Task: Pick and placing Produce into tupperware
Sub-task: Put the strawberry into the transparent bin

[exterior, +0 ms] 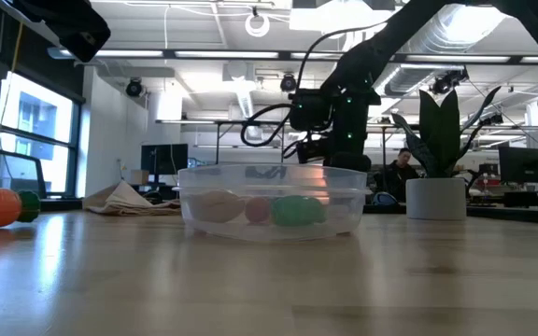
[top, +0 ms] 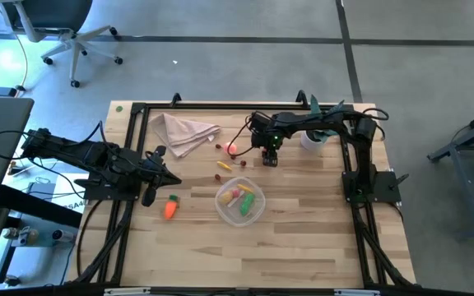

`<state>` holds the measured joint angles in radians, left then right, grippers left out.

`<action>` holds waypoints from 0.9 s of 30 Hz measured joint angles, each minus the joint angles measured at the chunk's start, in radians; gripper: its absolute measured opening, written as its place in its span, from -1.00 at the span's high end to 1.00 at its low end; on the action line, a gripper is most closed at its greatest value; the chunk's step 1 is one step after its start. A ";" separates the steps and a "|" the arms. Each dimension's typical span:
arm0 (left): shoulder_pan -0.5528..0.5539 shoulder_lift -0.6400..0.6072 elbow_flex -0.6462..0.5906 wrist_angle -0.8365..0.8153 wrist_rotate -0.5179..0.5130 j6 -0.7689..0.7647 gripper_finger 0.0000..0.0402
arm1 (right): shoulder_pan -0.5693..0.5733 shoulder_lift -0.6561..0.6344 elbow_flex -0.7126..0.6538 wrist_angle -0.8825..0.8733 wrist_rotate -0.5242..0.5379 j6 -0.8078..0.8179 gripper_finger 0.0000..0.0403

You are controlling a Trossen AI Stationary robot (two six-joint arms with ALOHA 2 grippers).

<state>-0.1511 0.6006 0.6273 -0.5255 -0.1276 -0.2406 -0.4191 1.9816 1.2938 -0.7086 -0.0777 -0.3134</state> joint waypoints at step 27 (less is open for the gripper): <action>0.000 0.000 0.000 0.000 0.000 0.000 0.97 | -0.006 0.001 0.000 0.011 0.013 0.029 0.29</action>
<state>-0.1511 0.6006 0.6272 -0.5255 -0.1275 -0.2406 -0.4252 1.9823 1.2938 -0.6971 -0.0647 -0.2845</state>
